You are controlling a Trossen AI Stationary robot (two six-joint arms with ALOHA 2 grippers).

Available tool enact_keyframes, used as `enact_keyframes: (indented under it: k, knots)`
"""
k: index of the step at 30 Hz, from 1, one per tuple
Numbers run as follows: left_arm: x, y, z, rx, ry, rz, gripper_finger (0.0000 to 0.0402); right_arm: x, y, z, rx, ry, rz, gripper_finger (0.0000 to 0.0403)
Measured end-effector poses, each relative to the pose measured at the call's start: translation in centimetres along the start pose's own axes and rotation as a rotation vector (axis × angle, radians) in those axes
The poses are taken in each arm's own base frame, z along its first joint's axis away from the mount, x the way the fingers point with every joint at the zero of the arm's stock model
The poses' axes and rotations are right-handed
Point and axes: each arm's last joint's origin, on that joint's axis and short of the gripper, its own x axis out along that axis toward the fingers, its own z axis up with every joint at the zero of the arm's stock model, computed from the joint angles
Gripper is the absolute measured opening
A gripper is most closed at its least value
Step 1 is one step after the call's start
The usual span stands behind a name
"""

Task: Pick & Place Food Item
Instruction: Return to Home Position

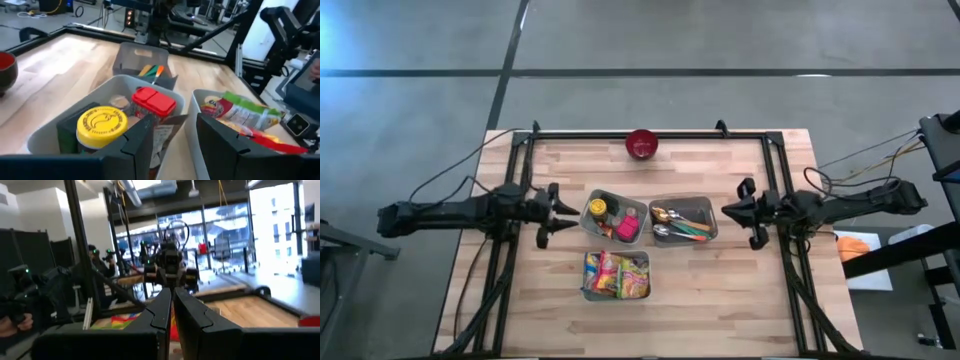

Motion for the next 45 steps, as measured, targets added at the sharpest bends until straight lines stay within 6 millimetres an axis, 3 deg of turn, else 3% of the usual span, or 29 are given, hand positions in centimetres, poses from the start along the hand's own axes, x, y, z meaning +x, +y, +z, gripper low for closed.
enact_keyframes:
  k: [11,24,45]
  knots:
    - [0.3,0.5,-2.4,0.01,-0.032,-0.007,0.0152,-0.3,0.0,0.0,0.065,-0.004,0.005,0.002]
    - [-0.5,0.1,-1.7,0.02,-0.126,-0.039,0.0152,-0.9,0.2,-0.4,0.09,0.076,0.092,0.002]
    - [-0.5,0.2,-1.8,0.01,-0.115,-0.037,0.0152,-1.0,0.2,-0.4,0.046,0.078,0.097,0.002]
